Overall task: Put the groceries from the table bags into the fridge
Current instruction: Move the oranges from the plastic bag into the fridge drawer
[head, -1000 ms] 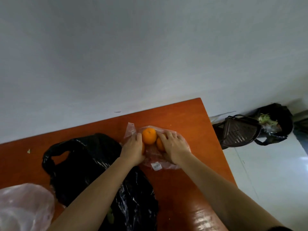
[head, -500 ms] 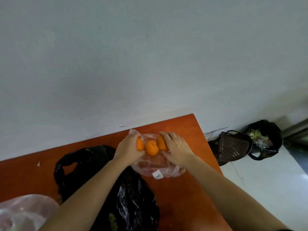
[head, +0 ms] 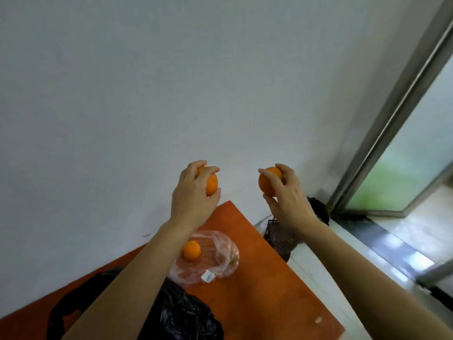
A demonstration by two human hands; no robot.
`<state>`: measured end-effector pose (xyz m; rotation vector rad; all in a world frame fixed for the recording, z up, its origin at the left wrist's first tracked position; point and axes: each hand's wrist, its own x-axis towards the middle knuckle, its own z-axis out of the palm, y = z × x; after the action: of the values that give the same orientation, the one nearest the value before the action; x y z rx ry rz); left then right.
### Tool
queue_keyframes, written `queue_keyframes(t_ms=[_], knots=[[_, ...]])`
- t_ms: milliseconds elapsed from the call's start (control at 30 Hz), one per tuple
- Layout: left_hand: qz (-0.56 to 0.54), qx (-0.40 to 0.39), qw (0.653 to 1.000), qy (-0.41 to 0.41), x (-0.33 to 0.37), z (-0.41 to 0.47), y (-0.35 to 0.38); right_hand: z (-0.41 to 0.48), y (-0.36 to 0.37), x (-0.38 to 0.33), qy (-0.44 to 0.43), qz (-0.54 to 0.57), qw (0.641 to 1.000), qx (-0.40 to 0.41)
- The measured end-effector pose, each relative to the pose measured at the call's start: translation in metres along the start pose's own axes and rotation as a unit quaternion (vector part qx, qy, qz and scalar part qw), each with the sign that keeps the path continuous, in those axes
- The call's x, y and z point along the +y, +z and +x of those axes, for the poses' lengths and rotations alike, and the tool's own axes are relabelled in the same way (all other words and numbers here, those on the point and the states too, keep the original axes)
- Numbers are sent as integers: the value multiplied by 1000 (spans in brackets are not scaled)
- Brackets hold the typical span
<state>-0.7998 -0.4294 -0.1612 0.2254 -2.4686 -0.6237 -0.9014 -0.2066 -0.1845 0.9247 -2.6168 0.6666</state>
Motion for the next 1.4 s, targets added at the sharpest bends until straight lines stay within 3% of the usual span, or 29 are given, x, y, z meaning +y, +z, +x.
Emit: queue_keyframes(t_ms=[200, 400, 667, 867, 1200, 1400], knots=[[-111, -47, 986, 117, 144, 1, 37, -105, -121, 58, 117, -77, 987, 85], [-184, -104, 944, 252, 317, -51, 67, -255, -247, 106, 240, -149, 948, 148], [-270, -143, 872, 382, 551, -219, 94, -504, -397, 139, 357, -219, 881, 218], [-327, -168, 792, 488, 716, -357, 100, -691, -499, 147, 432, -260, 824, 259], [-398, -218, 697, 555, 913, -493, 118, -882, -619, 181, 525, -299, 716, 350], [-429, -231, 679, 549, 1028, -533, 157, -934, -679, 246, 536, -334, 696, 342]])
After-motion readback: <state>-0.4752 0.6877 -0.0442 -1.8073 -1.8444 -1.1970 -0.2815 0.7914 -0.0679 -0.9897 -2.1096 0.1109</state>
